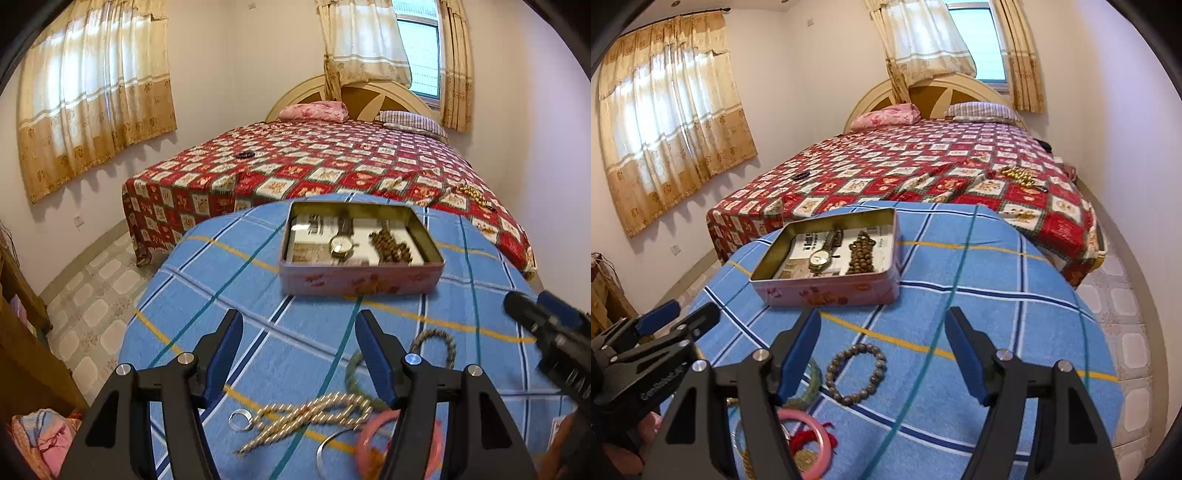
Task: Organize jewelry
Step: 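Withdraw both grippers from the tin back over the remaining jewelry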
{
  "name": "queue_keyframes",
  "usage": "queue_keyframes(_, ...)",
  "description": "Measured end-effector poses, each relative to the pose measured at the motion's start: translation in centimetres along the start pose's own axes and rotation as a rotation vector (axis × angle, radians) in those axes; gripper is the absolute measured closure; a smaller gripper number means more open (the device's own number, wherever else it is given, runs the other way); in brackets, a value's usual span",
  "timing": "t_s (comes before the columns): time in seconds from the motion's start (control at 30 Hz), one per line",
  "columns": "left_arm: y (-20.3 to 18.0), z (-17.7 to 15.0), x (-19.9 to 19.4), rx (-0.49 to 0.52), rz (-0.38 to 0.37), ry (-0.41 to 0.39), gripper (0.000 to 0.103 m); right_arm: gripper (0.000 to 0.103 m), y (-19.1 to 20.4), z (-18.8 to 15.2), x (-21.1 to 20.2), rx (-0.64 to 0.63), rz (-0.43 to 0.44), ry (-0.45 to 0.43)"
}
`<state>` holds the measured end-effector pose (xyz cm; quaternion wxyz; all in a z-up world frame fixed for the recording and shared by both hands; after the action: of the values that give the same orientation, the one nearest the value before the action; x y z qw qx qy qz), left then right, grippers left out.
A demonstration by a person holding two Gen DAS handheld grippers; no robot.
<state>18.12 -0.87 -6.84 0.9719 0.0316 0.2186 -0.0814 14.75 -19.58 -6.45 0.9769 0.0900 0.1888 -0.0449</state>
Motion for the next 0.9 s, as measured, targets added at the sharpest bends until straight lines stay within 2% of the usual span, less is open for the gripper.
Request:
queue_keyframes(0.23, 3.6, -3.8, -0.5, -0.026, 0.008, 0.047, 0.039, 0.030, -0.2, -2.1, -0.5, -0.010, 0.011, 0.034)
queue_keyframes(0.43, 4.6, -6.4, -1.3, 0.048, -0.017, 0.072, 0.039, 0.030, 0.5, -3.6, -0.7, -0.036, 0.031, 0.066)
queue_keyframes(0.67, 4.1, -7.8, -1.2, 0.006, -0.111, 0.114, 0.039, 0.030, 1.3, -4.4, -0.6, -0.048, 0.051, 0.086)
queue_keyframes(0.77, 3.9, -7.9, -1.3, 0.024, -0.130, 0.116, 0.039, 0.030, 1.5, -4.6, -0.5, -0.053, 0.055, 0.093)
queue_keyframes(0.8, 3.8, -7.9, -1.3, 0.038, -0.135, 0.117, 0.040, 0.030, 1.5, -4.7, -0.5, -0.052, 0.055, 0.095)
queue_keyframes(0.9, 3.5, -8.0, -1.4, 0.034, -0.175, 0.123, 0.057, 0.030, 1.4, -4.7, -0.4, -0.040, 0.056, 0.098)
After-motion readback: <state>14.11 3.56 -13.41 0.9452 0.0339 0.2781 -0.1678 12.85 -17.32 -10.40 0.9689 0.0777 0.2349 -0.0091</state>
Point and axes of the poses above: each gripper's, at about its wrist camera, not at the fingertips, and x roughly the way its jaws point, y to its left, z to its top, the point moved 10 cm from there along x, roughly the way its jaws point, and after that the axes turned 13 degrees about -y, right-handed, at the moved point
